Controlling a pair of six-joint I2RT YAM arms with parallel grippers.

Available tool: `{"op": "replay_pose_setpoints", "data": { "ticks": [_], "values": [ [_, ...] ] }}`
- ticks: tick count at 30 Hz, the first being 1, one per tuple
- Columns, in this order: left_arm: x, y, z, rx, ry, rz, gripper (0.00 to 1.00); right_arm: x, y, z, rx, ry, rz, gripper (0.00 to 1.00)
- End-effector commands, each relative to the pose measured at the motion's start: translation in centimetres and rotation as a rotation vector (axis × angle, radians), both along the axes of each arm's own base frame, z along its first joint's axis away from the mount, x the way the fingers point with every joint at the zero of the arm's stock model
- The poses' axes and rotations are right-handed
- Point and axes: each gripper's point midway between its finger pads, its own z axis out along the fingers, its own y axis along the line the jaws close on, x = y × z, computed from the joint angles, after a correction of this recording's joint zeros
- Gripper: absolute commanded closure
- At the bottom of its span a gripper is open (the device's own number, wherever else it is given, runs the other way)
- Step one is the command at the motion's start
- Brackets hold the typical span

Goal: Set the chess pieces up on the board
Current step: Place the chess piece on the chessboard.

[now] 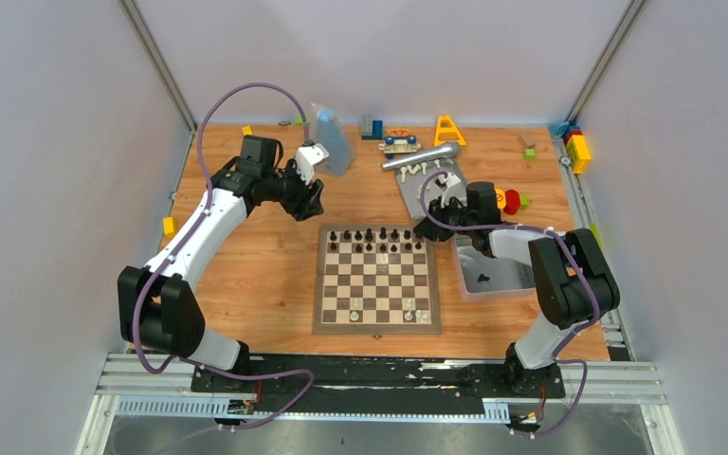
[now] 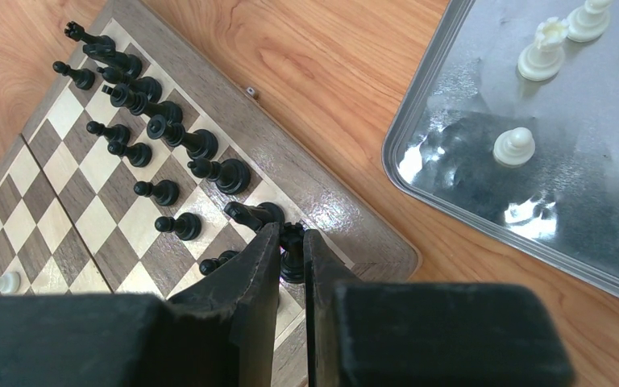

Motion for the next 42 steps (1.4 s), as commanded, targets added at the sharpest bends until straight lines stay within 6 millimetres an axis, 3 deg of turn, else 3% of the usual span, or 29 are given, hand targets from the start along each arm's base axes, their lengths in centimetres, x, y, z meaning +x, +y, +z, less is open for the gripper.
{"op": "replay_pose_setpoints", "data": {
  "ticks": [1,22,42],
  "values": [
    [0.0,-0.1,1.0,-0.021,-0.019,-0.005,0.39,0.4,0.2,0.1,-0.002,-0.030,0.007,0.84],
    [-0.1,0.0,1.0,-0.016,-0.018,-0.006,0.39,-0.1,0.2,-0.1,0.002,-0.004,0.002,0.77],
    [-0.5,0.0,0.9,-0.015,-0.006,-0.014,0.39,-0.7,-0.1,1.0,0.006,-0.003,-0.012,0.84]
  ]
}}
